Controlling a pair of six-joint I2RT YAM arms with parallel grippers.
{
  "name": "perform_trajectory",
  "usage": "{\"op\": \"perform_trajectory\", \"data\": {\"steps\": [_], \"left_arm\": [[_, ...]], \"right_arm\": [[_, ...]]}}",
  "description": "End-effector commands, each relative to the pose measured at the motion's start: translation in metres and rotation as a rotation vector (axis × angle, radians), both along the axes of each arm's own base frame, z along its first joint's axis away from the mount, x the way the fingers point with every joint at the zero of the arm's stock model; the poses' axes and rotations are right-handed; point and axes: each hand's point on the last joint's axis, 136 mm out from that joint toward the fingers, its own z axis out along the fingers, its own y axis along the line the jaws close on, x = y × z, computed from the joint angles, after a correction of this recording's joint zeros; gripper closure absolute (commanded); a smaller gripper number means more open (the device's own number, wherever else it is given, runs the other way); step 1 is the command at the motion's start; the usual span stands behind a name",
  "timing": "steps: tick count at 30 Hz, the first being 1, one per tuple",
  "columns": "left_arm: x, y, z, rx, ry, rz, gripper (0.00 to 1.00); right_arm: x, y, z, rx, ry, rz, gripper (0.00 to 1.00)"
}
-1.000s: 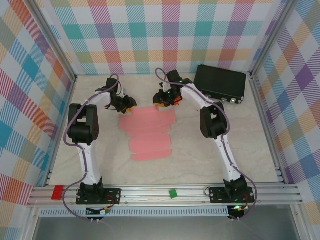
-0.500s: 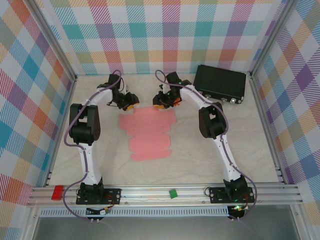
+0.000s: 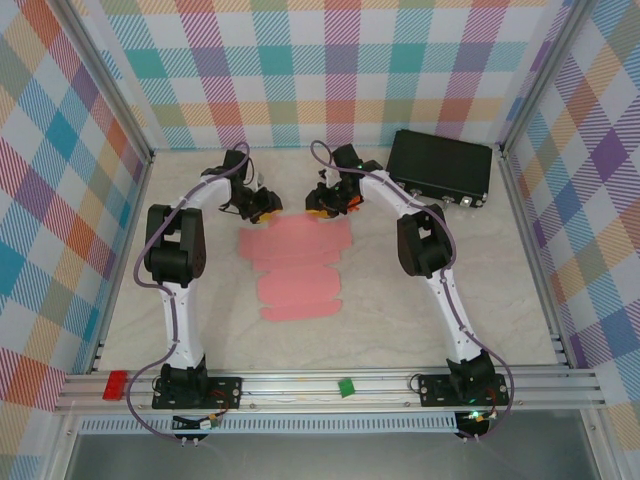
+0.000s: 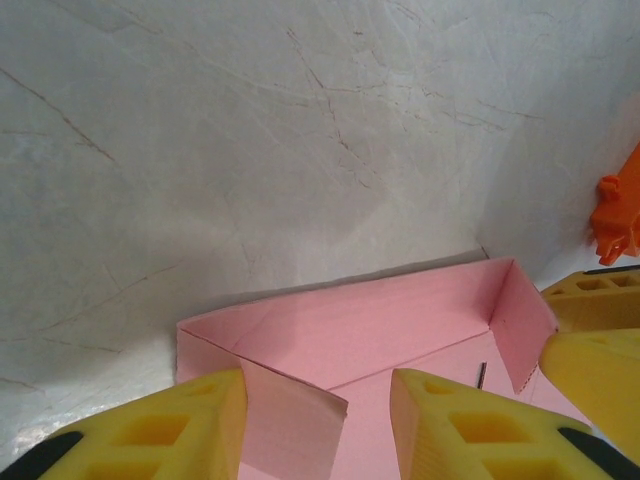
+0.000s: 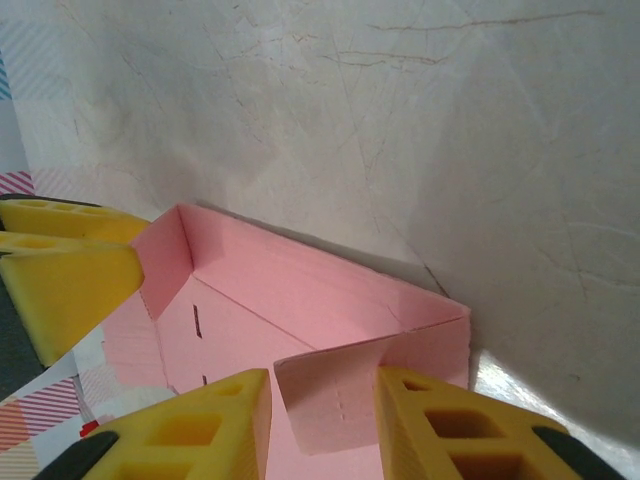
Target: Fold the paper box
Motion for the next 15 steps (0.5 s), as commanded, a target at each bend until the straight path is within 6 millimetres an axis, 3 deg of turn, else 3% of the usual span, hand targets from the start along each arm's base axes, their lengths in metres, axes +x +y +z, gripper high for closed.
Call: {"op": "perform_trajectory", "data": {"steps": [1, 10, 15], "left_arm": [[-0.001, -0.005, 0.019, 0.007, -0.023, -0.028, 0.58], [-0.001, 0.008, 0.068, 0.064, -0.131, -0.02, 0.48], [-0.017, 0.022, 0.089, 0.123, -0.19, 0.011, 0.42]], "right_arm": [[0.005, 0.001, 0.018, -0.006, -0.051, -0.002, 0.65], [0.011, -0.032, 0.082, -0.052, -0.199, -0.042, 0.58], [-0.001, -0.053, 0.101, -0.088, -0.247, -0.041, 0.57]]}}
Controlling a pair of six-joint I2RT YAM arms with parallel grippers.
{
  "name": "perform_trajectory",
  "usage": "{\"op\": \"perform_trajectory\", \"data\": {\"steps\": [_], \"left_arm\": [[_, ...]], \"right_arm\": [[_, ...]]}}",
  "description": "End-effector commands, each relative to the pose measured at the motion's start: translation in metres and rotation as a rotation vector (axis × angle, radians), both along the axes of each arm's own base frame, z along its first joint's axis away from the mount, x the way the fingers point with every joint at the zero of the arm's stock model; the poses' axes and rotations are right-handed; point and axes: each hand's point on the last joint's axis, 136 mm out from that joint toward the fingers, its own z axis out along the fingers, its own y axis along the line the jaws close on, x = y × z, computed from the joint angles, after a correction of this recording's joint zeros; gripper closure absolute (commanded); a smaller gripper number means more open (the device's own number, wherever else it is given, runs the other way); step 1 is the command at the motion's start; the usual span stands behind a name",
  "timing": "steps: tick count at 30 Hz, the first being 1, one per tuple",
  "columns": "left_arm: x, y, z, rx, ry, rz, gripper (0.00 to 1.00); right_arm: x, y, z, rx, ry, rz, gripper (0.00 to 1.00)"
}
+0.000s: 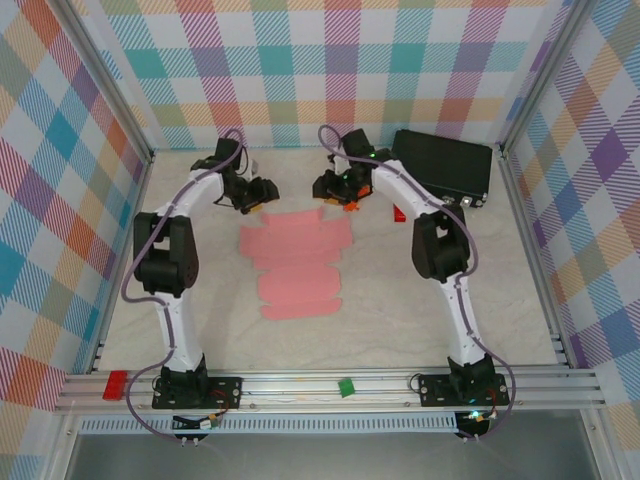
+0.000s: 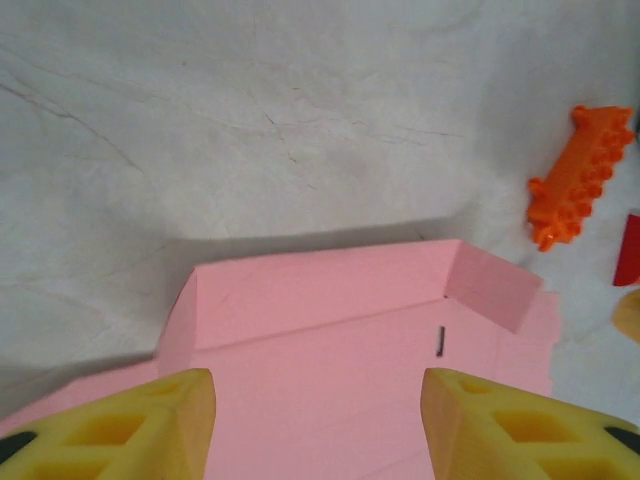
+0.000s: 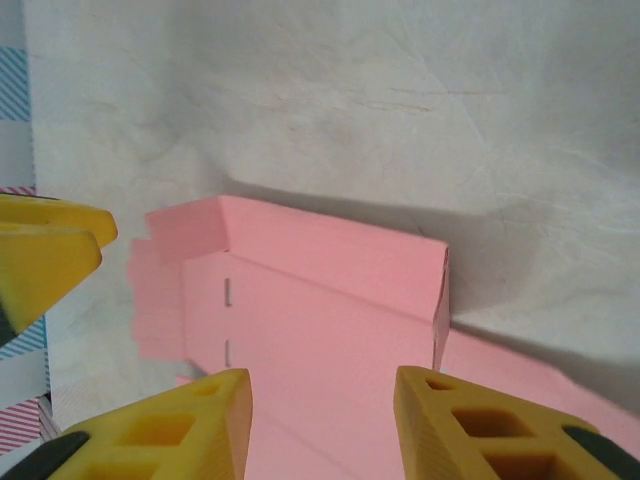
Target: Fold the paper box
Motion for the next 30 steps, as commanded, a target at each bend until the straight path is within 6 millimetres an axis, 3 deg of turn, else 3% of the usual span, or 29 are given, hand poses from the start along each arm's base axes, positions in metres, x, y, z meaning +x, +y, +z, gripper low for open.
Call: {"op": "perform_trajectory", "data": {"steps": [1, 6, 10, 16, 22, 30], "left_arm": [[-0.016, 0.013, 0.031, 0.069, -0.071, 0.026, 0.42], [-0.053, 0.036, 0.032, 0.161, -0.08, 0.075, 0.41], [-0.09, 0.05, 0.027, 0.197, -0.051, 0.121, 0.41], [-0.139, 0.058, 0.009, 0.205, 0.001, 0.148, 0.38], [-0.154, 0.05, -0.011, 0.129, 0.029, 0.171, 0.38], [-0.15, 0.034, -0.043, 0.017, 0.1, 0.211, 0.42]], "right_arm": [[-0.006, -0.02, 0.029, -0.033, -0.081, 0.004, 0.56], [-0.031, -0.046, 0.025, -0.111, -0.1, 0.003, 0.54], [-0.059, -0.063, 0.008, -0.145, -0.085, -0.002, 0.53], [-0.097, -0.071, -0.015, -0.099, -0.017, 0.001, 0.53], [-0.112, -0.075, -0.035, -0.084, 0.034, -0.034, 0.54], [-0.117, -0.061, -0.054, -0.048, 0.095, -0.034, 0.6]]}}
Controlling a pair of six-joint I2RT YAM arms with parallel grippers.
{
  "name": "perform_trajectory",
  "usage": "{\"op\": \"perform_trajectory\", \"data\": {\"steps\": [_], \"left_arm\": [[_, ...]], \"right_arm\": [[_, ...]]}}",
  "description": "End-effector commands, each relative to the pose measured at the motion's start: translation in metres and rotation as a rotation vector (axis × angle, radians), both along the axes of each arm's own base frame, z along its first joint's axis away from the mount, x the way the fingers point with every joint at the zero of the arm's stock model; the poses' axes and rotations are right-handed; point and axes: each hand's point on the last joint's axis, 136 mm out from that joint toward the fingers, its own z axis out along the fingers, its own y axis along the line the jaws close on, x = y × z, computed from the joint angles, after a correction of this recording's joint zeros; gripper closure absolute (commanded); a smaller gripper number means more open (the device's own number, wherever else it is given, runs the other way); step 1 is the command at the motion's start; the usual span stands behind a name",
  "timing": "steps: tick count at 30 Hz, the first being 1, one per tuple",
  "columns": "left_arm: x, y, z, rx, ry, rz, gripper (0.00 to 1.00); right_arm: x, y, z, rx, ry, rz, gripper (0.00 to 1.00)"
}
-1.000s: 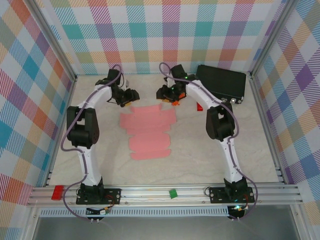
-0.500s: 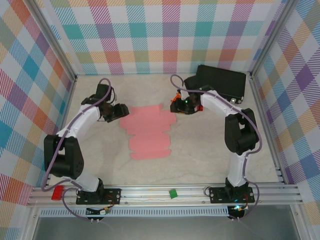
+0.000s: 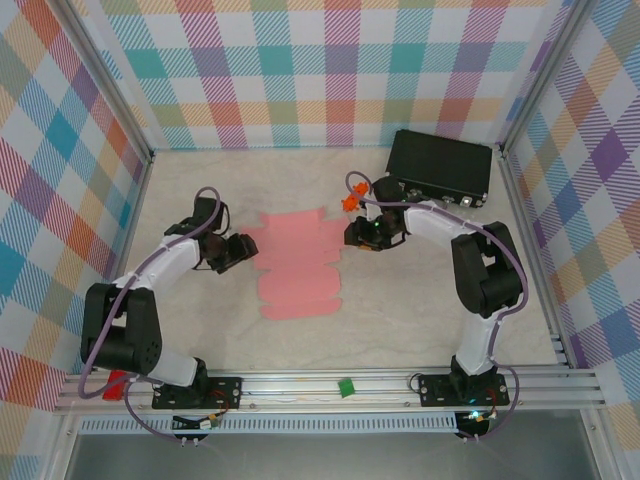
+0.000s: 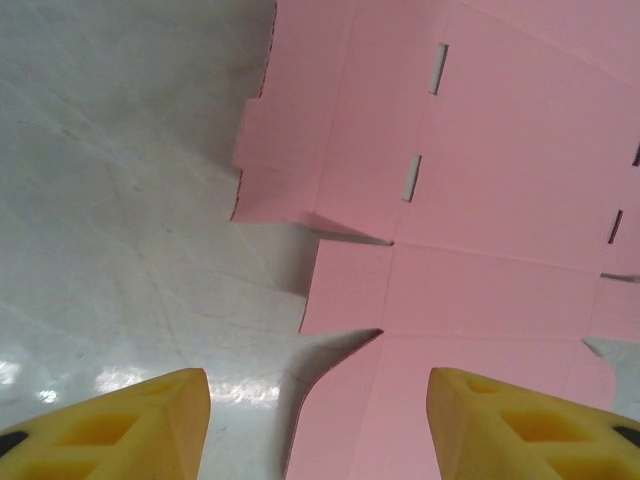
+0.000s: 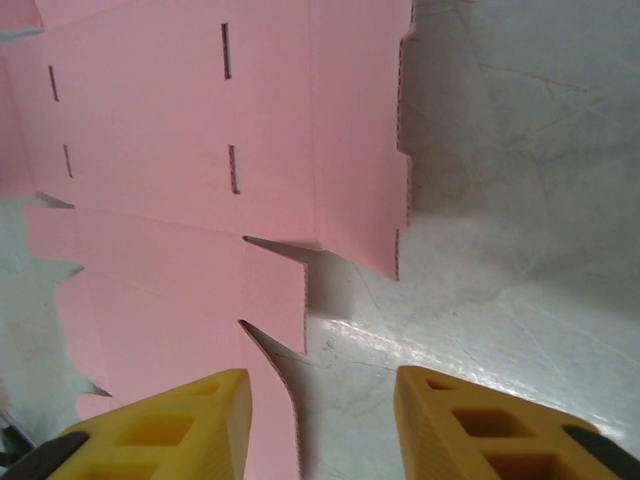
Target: Fold the paper box
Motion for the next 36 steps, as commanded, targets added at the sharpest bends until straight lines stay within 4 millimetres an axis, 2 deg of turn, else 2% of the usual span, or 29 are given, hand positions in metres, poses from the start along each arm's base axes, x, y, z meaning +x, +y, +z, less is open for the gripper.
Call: {"op": "perform_trajectory", "data": {"steps": [1, 8, 16, 28, 36], "left_arm": [[0.006, -0.016, -0.01, -0.085, 0.006, 0.017, 0.43], [0.009, -0.022, -0.028, -0.098, 0.044, 0.021, 0.49], [0.008, -0.03, -0.042, -0.102, 0.073, 0.012, 0.53], [0.011, -0.032, -0.048, -0.101, 0.071, 0.01, 0.54], [0.012, -0.034, -0.049, -0.109, 0.073, 0.006, 0.54]], "right_arm": [[0.003, 0.015, 0.0, 0.046, 0.008, 0.003, 0.6], [0.001, 0.027, -0.013, 0.021, 0.041, 0.014, 0.64], [-0.001, 0.029, -0.025, -0.002, 0.061, 0.0, 0.68], [-0.002, 0.036, -0.04, -0.005, 0.091, -0.021, 0.7], [-0.003, 0.043, -0.04, 0.032, 0.102, -0.002, 0.71]]}}
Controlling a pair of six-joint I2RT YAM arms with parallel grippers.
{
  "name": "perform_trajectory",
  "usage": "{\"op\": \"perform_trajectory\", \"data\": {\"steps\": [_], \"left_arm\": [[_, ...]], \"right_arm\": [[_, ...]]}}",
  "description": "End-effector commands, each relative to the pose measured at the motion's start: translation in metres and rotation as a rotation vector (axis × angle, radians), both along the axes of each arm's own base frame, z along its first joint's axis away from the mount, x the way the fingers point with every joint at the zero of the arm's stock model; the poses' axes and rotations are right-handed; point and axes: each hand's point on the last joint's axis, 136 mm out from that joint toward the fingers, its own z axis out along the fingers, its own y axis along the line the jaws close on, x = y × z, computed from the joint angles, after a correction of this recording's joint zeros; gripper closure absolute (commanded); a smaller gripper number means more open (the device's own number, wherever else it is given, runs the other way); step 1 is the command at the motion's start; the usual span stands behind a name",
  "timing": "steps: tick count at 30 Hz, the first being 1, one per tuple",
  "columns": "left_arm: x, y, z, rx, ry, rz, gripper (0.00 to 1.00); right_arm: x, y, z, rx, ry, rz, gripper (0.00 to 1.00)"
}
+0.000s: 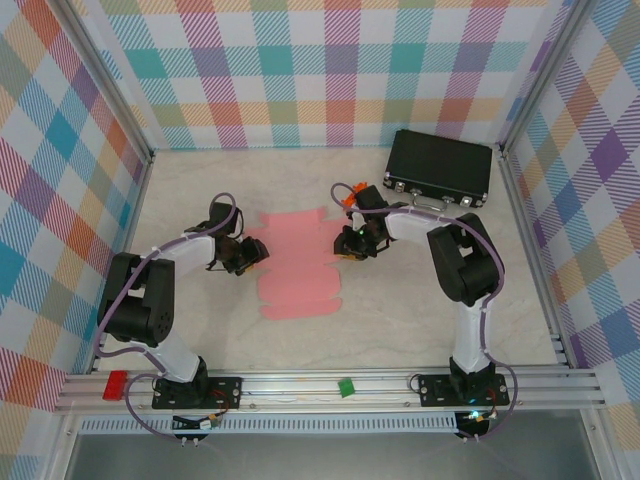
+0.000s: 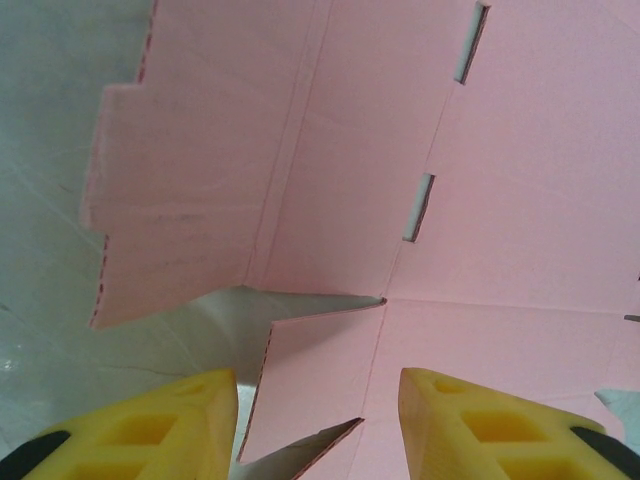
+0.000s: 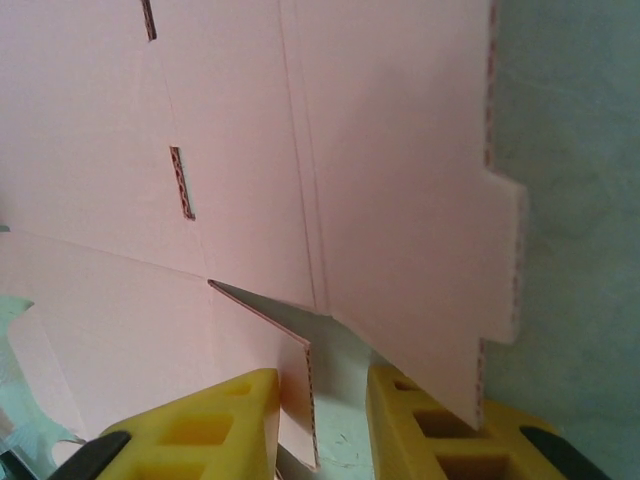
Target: Fold the paper box
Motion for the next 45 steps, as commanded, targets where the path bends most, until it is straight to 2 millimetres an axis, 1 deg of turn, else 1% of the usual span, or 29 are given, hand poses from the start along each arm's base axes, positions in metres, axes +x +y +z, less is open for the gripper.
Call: {"op": "perform_trajectory", "data": {"steps": [1, 4, 9, 15, 22, 32, 35, 37, 40, 45], "left_arm": [[-0.002, -0.008, -0.004, -0.029, 0.017, -0.005, 0.54], [-0.001, -0.01, -0.002, -0.042, 0.012, -0.012, 0.56], [0.002, -0.014, 0.007, -0.064, -0.008, -0.02, 0.59], [0.005, -0.016, 0.014, -0.073, -0.026, -0.035, 0.61], [0.006, -0.023, 0.021, -0.075, -0.041, -0.067, 0.61], [0.01, -0.032, 0.029, -0.064, -0.058, -0.108, 0.6], [0.01, -0.038, 0.029, -0.079, -0.059, -0.126, 0.6], [0.01, -0.045, 0.031, -0.097, -0.061, -0.153, 0.59], [0.01, -0.054, 0.031, -0.102, -0.059, -0.184, 0.58], [0.011, -0.061, 0.027, -0.101, -0.05, -0.202, 0.57]], "right_arm": [[0.003, 0.013, 0.006, 0.049, -0.001, 0.013, 0.71], [0.002, 0.016, 0.008, 0.065, 0.0, 0.02, 0.74], [0.002, 0.017, 0.015, 0.079, -0.012, 0.024, 0.79], [0.002, 0.019, 0.022, 0.091, -0.026, 0.04, 0.81], [0.0, 0.028, 0.032, 0.117, -0.038, 0.077, 0.74], [-0.002, 0.035, 0.039, 0.112, -0.049, 0.107, 0.7], [-0.002, 0.038, 0.04, 0.124, -0.043, 0.118, 0.68], [-0.004, 0.042, 0.041, 0.137, -0.033, 0.131, 0.65], [-0.005, 0.047, 0.043, 0.145, -0.035, 0.143, 0.64], [-0.005, 0.053, 0.042, 0.145, -0.028, 0.153, 0.62]]}}
